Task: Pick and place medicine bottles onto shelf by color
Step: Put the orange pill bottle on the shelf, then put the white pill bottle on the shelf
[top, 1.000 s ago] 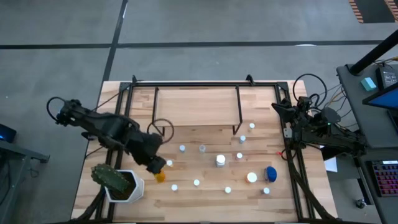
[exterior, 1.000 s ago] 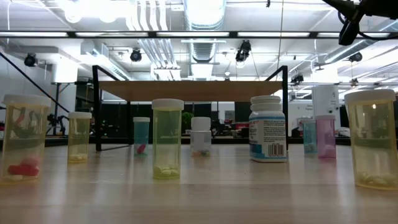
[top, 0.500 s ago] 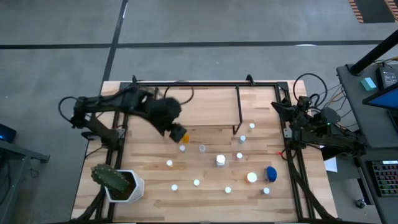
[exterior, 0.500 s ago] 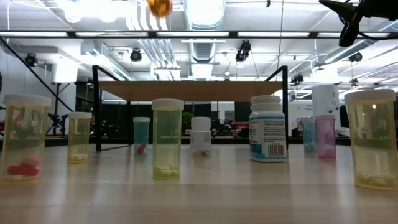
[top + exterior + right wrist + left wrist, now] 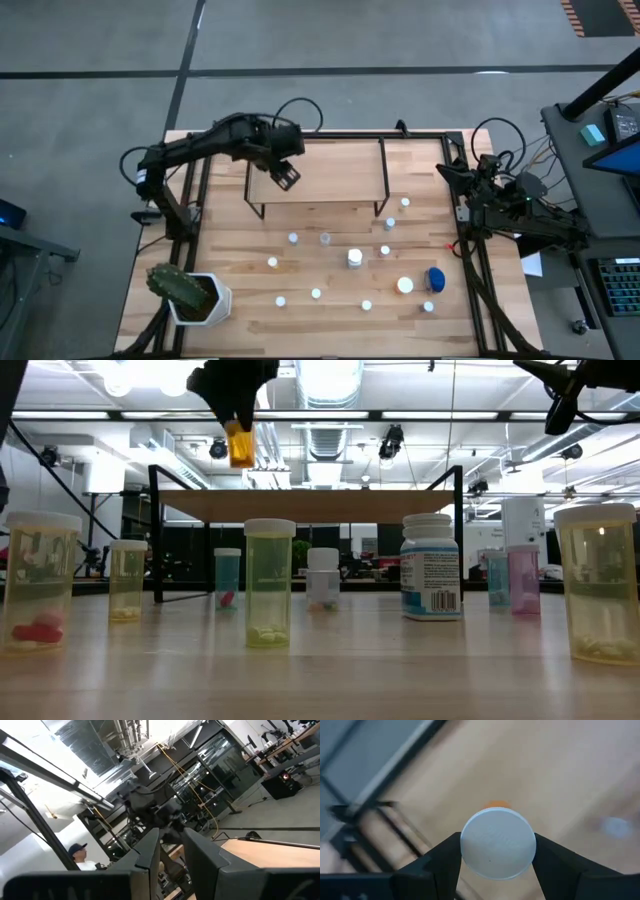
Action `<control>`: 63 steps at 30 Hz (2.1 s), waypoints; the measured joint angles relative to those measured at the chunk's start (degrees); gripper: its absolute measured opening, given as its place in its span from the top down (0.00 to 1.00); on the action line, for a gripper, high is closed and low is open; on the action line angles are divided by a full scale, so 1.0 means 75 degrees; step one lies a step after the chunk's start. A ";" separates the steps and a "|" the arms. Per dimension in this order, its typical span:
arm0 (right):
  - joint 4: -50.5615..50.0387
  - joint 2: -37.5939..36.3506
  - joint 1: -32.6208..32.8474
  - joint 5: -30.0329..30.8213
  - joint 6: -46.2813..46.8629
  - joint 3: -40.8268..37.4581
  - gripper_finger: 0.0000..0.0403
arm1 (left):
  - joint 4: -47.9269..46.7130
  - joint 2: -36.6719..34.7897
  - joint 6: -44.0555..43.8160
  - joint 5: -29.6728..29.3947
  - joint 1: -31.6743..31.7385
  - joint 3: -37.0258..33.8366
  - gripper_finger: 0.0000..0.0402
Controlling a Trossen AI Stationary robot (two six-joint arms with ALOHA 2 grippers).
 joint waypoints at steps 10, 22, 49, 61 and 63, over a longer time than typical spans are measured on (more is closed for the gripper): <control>0.0000 0.0000 0.0000 0.0001 0.0000 0.0000 0.81 | -0.0001 0.0011 0.1021 -0.0254 0.1210 -0.0638 0.51; 0.0002 0.0000 0.0000 0.0001 0.0000 0.0000 0.81 | 0.0164 0.0003 0.1055 0.0220 0.1553 -0.1298 0.51; -0.0055 0.0017 0.0000 0.0002 -0.0065 0.0003 0.81 | 0.1644 -0.1350 0.0289 0.0959 0.0593 0.0016 0.34; 0.1279 0.0939 0.0000 0.0360 -0.0849 0.0026 0.81 | 0.6331 -0.2539 0.0440 0.0255 -0.3386 -0.1088 0.34; 0.1584 0.1257 0.0000 0.0358 -0.0890 0.0080 0.81 | 0.6399 -0.2507 0.0435 0.0256 -0.3691 -0.1196 0.34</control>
